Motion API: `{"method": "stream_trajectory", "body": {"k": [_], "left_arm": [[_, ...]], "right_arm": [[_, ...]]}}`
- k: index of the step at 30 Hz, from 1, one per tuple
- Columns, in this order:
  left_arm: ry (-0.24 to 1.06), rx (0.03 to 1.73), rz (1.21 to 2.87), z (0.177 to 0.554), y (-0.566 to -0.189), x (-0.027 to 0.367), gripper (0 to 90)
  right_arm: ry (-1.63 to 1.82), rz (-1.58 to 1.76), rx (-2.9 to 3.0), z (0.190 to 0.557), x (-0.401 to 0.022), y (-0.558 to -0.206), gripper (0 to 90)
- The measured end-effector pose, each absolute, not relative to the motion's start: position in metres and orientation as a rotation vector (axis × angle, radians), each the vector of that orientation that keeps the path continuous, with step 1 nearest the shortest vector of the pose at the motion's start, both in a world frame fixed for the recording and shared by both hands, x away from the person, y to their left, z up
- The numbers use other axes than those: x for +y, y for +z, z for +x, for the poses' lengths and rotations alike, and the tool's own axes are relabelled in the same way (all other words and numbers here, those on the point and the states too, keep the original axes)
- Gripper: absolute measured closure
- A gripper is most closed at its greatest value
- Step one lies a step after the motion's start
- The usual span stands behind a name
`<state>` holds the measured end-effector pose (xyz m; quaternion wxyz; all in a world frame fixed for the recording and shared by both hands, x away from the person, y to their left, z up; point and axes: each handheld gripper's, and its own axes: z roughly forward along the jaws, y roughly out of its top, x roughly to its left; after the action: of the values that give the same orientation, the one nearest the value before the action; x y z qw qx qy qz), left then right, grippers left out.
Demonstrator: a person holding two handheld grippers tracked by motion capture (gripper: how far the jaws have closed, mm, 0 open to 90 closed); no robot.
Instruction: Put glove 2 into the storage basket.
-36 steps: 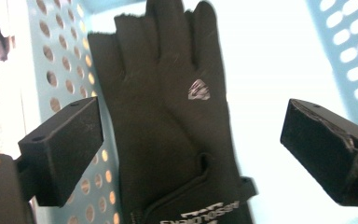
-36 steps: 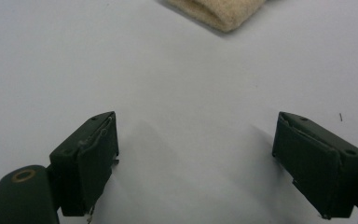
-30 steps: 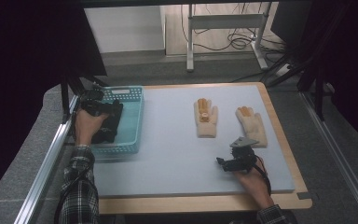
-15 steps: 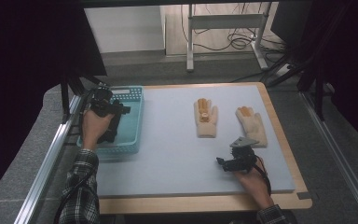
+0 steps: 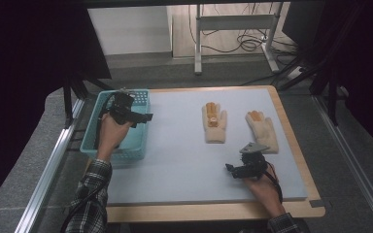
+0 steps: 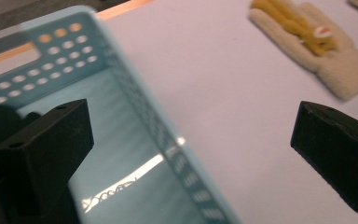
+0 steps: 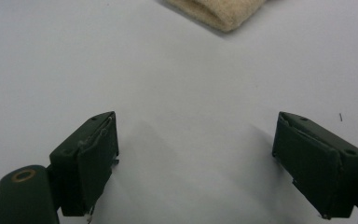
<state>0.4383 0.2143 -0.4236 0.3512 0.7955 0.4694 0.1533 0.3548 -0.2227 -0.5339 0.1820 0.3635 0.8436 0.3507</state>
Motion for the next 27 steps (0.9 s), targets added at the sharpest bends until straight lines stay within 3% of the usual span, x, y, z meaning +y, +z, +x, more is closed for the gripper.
{"method": "stream_trajectory", "body": {"k": [16, 27], "left_arm": [[0.34, 0.983, 2.124, 0.408, -0.438, 0.142, 0.0], [0.3, 0.871, 2.145, 0.372, -0.473, 0.109, 0.0]], "right_arm": [[0.989, 1.026, 2.382, 0.355, -0.223, -0.534, 14.2], [0.99, 1.026, 2.382, 0.355, -0.223, -0.534, 14.3]]}}
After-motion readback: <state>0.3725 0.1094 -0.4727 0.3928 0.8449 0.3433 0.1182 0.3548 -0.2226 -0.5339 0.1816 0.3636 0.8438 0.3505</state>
